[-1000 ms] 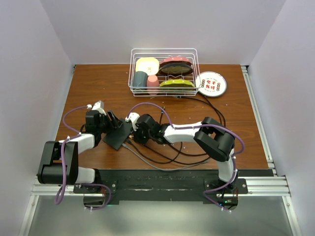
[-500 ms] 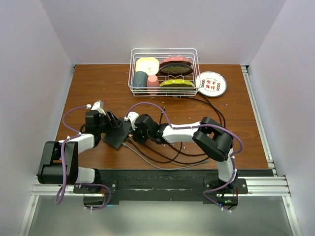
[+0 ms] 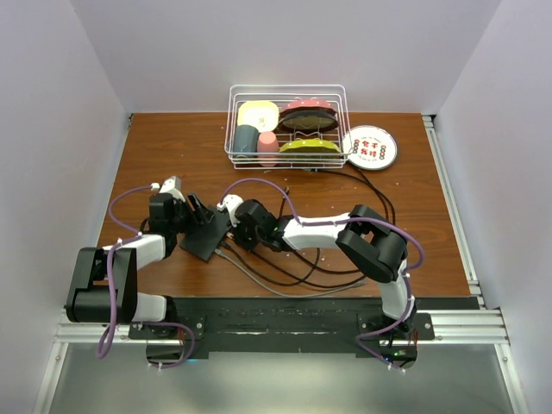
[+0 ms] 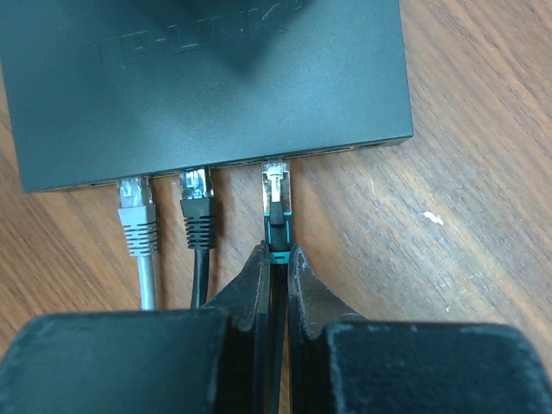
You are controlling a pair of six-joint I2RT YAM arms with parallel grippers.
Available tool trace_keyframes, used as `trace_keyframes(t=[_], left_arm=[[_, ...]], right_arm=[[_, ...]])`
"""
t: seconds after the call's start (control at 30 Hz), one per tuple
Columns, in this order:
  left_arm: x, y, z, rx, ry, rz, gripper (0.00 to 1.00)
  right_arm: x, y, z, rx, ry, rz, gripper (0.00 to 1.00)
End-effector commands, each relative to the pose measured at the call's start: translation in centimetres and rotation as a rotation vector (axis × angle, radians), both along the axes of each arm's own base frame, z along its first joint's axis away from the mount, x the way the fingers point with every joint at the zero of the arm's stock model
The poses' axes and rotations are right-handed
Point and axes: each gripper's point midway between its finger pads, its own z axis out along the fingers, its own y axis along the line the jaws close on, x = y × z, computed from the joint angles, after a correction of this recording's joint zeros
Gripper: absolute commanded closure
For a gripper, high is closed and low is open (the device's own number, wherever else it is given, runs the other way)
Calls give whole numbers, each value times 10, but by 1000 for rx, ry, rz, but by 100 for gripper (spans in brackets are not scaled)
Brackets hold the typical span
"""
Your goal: Insert the plug into the switch port
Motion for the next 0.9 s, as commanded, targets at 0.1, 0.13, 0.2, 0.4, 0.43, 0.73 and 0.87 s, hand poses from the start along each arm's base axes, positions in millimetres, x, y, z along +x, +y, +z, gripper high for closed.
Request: trace_keyframes(t=[0.1,0.13,0.2,0.4,0.43,0.73,0.87], left_arm=[[-5,-9,-2,-19,17,-49,34],[-5,-9,-3,-19,19,-47,33],[-5,-9,-3,-19,20,-47,33],[-5,-9,-5,-22,25,-48,33],[-5,-9,-5,-21,26,-49,33],[-6,-10,-4,-24,25,-53,33],[-5,-10,-4,-21,24,-53,33]], right_arm=[[13,30,45,149,-79,8,100],[12,32,46,155,-81,11,100],[4,40,49,170,-75,41,100],[0,46,54,176,-87,46,100],[0,46,56,179,-91,47,100],[8,42,60,164,-117,12,100],[10,41,64,165,-125,-2,100]])
